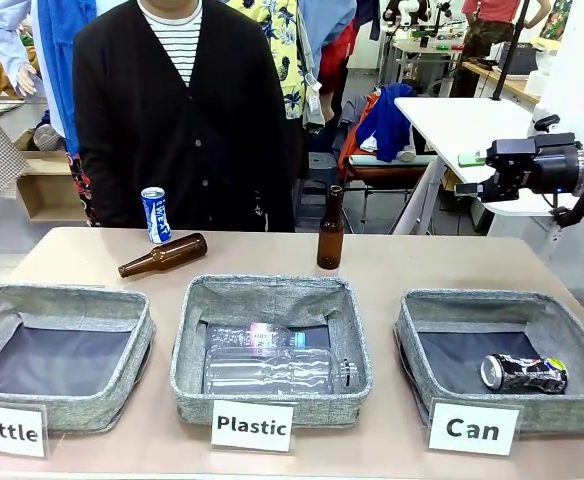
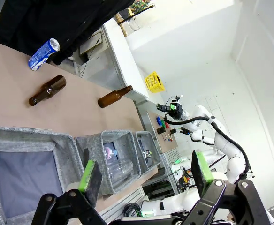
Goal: Sort the can waste into the basket.
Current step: Pick up the can waste from the table and place it in the right Fabric basket.
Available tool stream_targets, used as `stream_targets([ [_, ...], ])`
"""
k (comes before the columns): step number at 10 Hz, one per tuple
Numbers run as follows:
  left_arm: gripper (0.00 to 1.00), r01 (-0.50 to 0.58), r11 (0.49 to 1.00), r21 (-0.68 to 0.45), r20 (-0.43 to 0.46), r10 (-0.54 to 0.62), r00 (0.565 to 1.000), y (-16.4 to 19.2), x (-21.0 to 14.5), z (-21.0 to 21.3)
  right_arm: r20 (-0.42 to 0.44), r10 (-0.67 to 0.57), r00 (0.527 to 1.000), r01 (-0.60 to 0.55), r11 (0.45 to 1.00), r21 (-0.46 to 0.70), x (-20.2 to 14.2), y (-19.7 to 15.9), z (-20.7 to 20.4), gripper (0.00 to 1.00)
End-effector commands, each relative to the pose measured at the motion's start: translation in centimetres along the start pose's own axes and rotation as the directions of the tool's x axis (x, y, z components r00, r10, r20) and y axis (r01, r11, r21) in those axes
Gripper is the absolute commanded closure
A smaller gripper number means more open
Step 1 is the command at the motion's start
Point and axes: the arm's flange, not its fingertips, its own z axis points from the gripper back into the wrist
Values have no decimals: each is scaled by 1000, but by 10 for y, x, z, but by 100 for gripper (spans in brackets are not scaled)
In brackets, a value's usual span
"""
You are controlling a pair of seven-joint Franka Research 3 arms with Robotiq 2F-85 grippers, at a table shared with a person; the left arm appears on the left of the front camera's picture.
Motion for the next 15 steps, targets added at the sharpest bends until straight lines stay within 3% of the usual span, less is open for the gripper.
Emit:
stream_targets([
  [1,0,20,1000,-15,11,-20,1000,-1,1,-1,-7,1,1000,-1,1000,6,4,1,-1,0],
  [3,0,0,1000,0,0,0,1000,0,0,0,-7,1,1000,-1,1000,6,4,1,-1,0],
  [4,0,161,986,36,-80,-157,984,-34,-14,-4,-7,1,1000,-1,1000,6,4,1,-1,0],
  [6,0,366,917,158,-228,-327,917,-62,6,-73,-7,1,1000,-1,1000,6,4,1,-1,0],
  [8,0,586,801,123,-405,-498,767,-67,26,-148,-7,1,1000,-1,1000,6,4,1,-1,0],
  [10,0,752,654,82,-522,-615,591,-33,52,-190,-7,1,1000,-1,1000,6,4,1,-1,0],
  [11,0,808,576,120,-576,-623,530,-5,62,-204,-7,1,1000,-1,1000,6,4,1,-1,0],
  [12,0,796,579,174,-612,-570,548,17,77,-211,-7,1,1000,-1,1000,6,4,1,-1,0],
  [13,0,707,696,127,-565,-535,628,16,92,-198,-7,1,1000,-1,1000,6,4,1,-1,0],
  [14,0,681,722,126,-510,-541,669,-11,106,-155,-7,1,1000,-1,1000,6,4,1,-1,0],
  [15,0,670,724,167,-479,-534,697,-54,120,-80,-7,1,1000,-1,1000,6,4,1,-1,0],
])
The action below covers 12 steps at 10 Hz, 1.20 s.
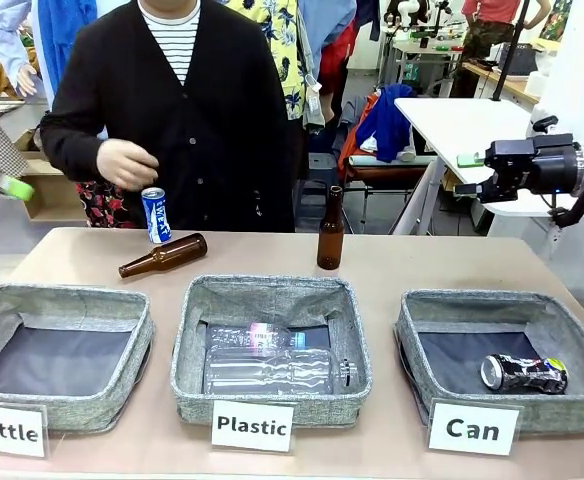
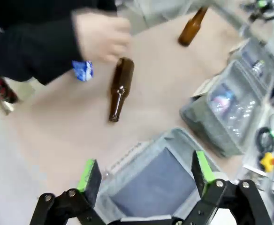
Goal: Sort the can waste into the basket.
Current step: Pick up the can waste from the table and place it in the right Fabric basket.
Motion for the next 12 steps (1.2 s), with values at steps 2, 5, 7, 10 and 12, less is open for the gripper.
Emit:
stream_targets([
  [2,0,-211,963,165,190,179,965,-15,-26,207,-5,2,1000,-2,1000,5,3,2,1,0],
  [5,0,-365,912,188,461,246,852,-20,-106,318,-5,2,1000,-2,1000,5,3,2,1,0],
  [7,0,-378,912,159,566,229,792,-32,-152,345,-5,2,1000,-2,1000,5,3,2,1,0],
  [10,0,-365,918,153,555,226,801,-32,-153,336,-5,2,1000,-2,1000,5,3,2,1,0],
  [12,0,-336,926,169,487,218,846,-27,-120,310,-5,2,1000,-2,1000,5,3,2,1,0],
])
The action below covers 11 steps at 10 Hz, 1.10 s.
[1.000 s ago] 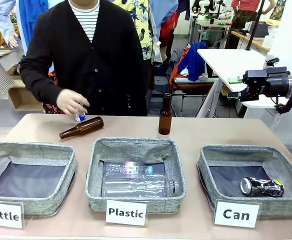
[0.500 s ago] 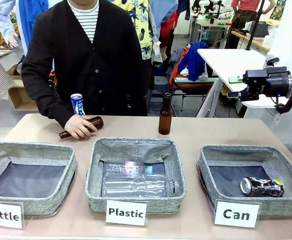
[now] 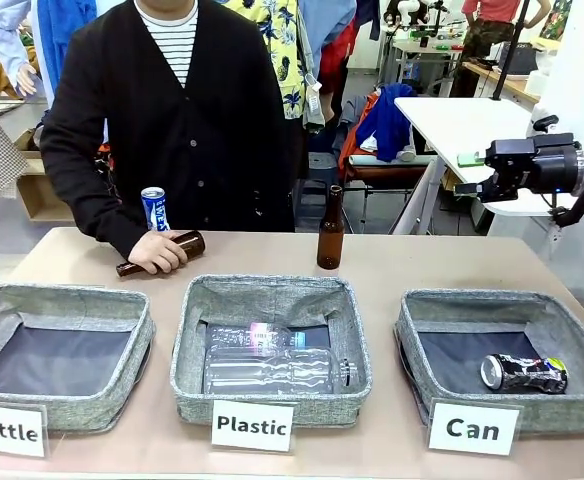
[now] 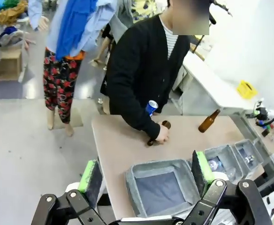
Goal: Sort the can waste into the basket.
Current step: Pick up the can waste from the table and place it in the right Fabric basket.
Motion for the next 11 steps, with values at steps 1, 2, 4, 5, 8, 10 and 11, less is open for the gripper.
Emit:
stream_targets([
  [1,0,42,999,7,-86,-41,995,-10,14,-57,-5,2,1000,-2,1000,5,3,3,0,0],
  [2,0,54,998,-40,-149,-59,987,-14,17,-98,-5,2,1000,-2,1000,5,3,3,0,0],
  [4,0,46,997,-59,-262,-60,963,-20,18,-163,-5,2,1000,-2,1000,5,3,3,0,0],
  [5,0,44,997,-63,-293,-61,954,-22,22,-173,-5,2,1000,-2,1000,5,3,3,0,0],
  [8,0,36,993,-115,-162,-54,985,-18,29,-79,-5,2,1000,-2,1000,5,3,3,0,0],
  [10,0,-5,998,-57,4,5,1000,-9,0,10,-5,2,1000,-2,1000,5,3,3,0,0],
  [11,0,-31,999,-43,53,33,998,-1,-17,34,-5,2,1000,-2,1000,5,3,3,0,0],
])
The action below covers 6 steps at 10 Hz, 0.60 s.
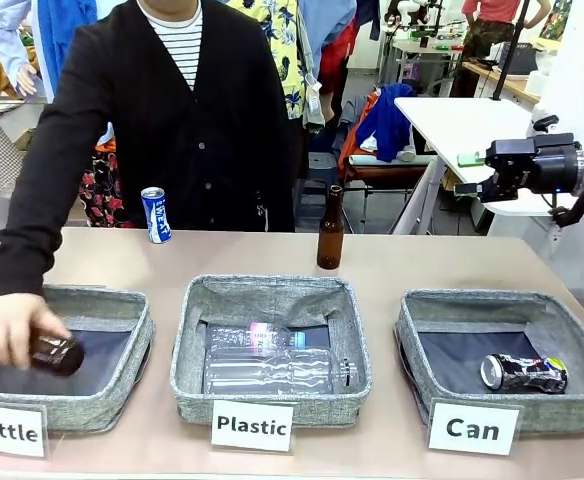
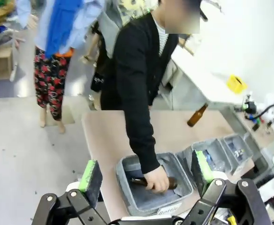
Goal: Sort the can waste into the basket.
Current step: Pick up the can waste from the table and place it in the right Fabric basket.
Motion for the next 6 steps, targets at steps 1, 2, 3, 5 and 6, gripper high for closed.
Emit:
stream_targets([
  [1,0,-52,998,18,83,50,995,18,-24,13,-5,2,1000,-2,1000,5,3,3,0,0],
  [2,0,-70,998,9,98,68,993,25,-37,19,-5,2,1000,-2,1000,5,3,3,0,0],
  [3,0,-87,996,5,106,86,991,31,-43,20,-5,2,1000,-2,1000,5,3,3,0,0],
  [5,0,-89,996,10,102,88,991,32,-39,15,-5,2,1000,-2,1000,5,3,3,0,0],
  [6,0,-79,997,12,89,78,993,29,-34,9,-5,2,1000,-2,1000,5,3,3,0,0],
])
